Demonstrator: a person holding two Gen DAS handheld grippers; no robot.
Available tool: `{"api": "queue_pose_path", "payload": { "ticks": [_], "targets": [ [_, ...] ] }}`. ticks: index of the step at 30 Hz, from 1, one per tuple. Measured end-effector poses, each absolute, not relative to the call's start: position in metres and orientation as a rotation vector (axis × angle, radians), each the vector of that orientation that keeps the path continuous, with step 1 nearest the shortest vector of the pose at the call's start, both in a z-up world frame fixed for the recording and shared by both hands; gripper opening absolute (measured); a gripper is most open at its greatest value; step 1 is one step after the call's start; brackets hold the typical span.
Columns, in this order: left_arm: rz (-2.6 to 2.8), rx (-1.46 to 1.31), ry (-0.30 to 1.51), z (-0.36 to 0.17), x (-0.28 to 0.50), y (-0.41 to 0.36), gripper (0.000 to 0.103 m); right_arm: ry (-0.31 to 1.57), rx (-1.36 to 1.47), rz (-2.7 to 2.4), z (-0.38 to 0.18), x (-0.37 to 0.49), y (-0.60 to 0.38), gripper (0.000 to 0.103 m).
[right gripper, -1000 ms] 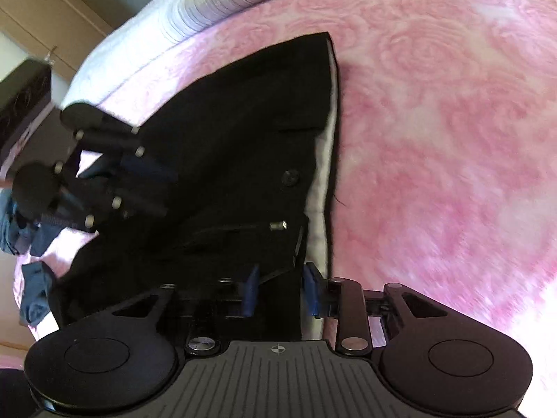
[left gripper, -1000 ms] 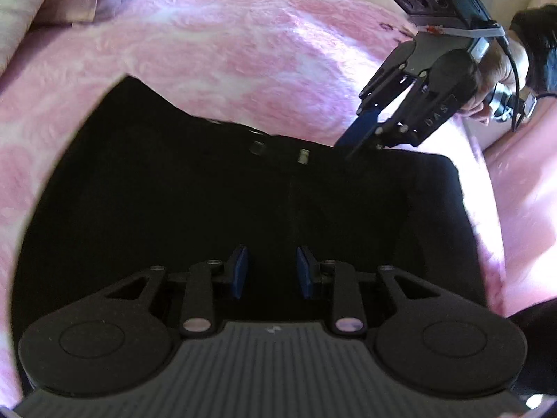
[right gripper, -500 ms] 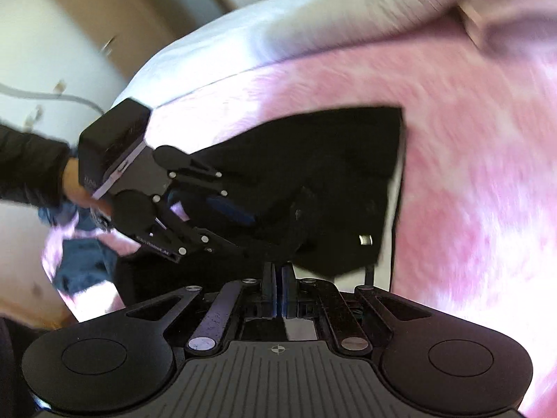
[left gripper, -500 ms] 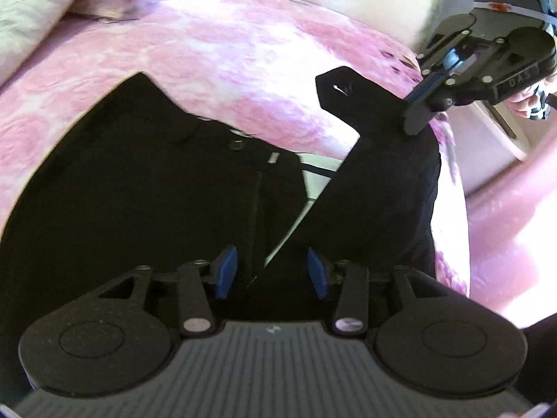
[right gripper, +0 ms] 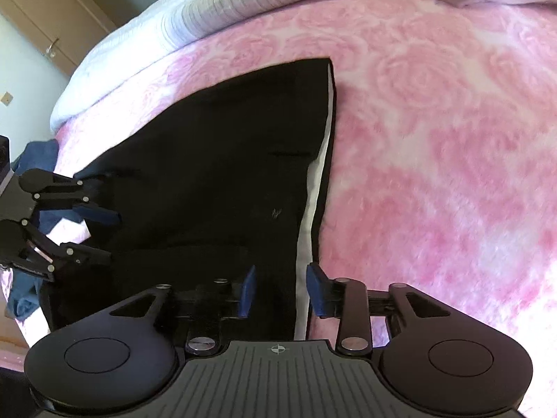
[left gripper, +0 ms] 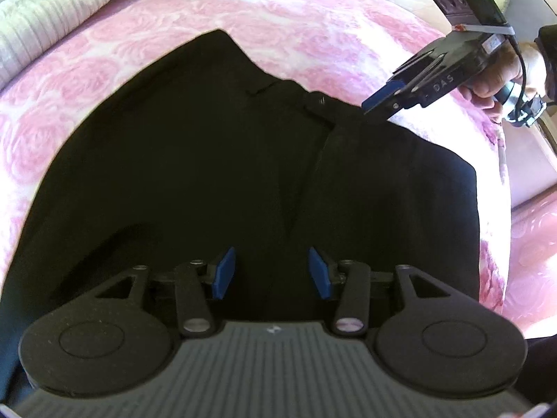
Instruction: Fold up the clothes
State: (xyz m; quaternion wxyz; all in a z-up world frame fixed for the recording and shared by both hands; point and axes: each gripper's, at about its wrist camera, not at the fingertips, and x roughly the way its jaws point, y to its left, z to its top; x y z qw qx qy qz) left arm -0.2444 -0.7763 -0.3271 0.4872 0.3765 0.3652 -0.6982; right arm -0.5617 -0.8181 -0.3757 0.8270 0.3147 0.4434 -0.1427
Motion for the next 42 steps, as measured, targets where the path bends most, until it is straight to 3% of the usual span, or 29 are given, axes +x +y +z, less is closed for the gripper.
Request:
{"api": "queue_pose_path", "payload": {
  "ticks": [3,5,9,15,21,28,33,35,37,38,39,42],
  "targets": [
    [-1.683,0.927,0.882,-0.328,-0.244,-0.77,0.043,0.962,0.65,-0.279,-0.385,-0.548,-0.816,0.036],
    [-1.666,0.931,0.873,-0.324,-0.242,-0.758,0.043,0.97,0.63,-0.263,-0.389,-0.538,-0.815,0.029],
    [-1.564,0.926,0.884,-0.305,-0.221,-0.718,0.043,0.99,0.597,-0.265,-0.386,-0.528,-0.821,0.03],
    [-1.308,0.891,0.9,-0.272,-0.169,-0.632,0.044,0.959,0.534,-0.374,-0.349,-0.529,-0.806,0.04],
    [-1.056,0.964,0.833,-0.261,-0.089,-0.516,0.053,0.994,0.393,-0.345,-0.316,-0.473,-0.739,0.049],
    [-0.889,1.135,0.761,-0.282,0.025,-0.382,0.056,1.079,0.3,-0.226,-0.322,-0.372,-0.631,0.051],
    [-0.889,1.208,0.742,-0.299,0.106,-0.331,0.057,1.155,0.242,-0.174,-0.339,-0.303,-0.568,0.052],
    [-0.966,1.279,0.762,-0.316,0.123,-0.328,0.051,1.196,0.212,-0.145,-0.347,-0.281,-0.545,0.052],
    [-1.034,1.344,0.767,-0.332,0.133,-0.323,0.034,1.238,0.183,-0.124,-0.356,-0.266,-0.529,0.052],
    [-1.055,1.377,0.757,-0.336,0.133,-0.321,0.017,1.257,0.169,-0.116,-0.36,-0.259,-0.522,0.052],
    [-1.076,1.41,0.747,-0.341,0.132,-0.319,0.01,1.27,0.158,-0.118,-0.363,-0.256,-0.519,0.053],
    [-1.075,1.419,0.709,-0.329,0.138,-0.318,0.002,1.301,0.145,-0.135,-0.369,-0.254,-0.516,0.053]
  ]
}}
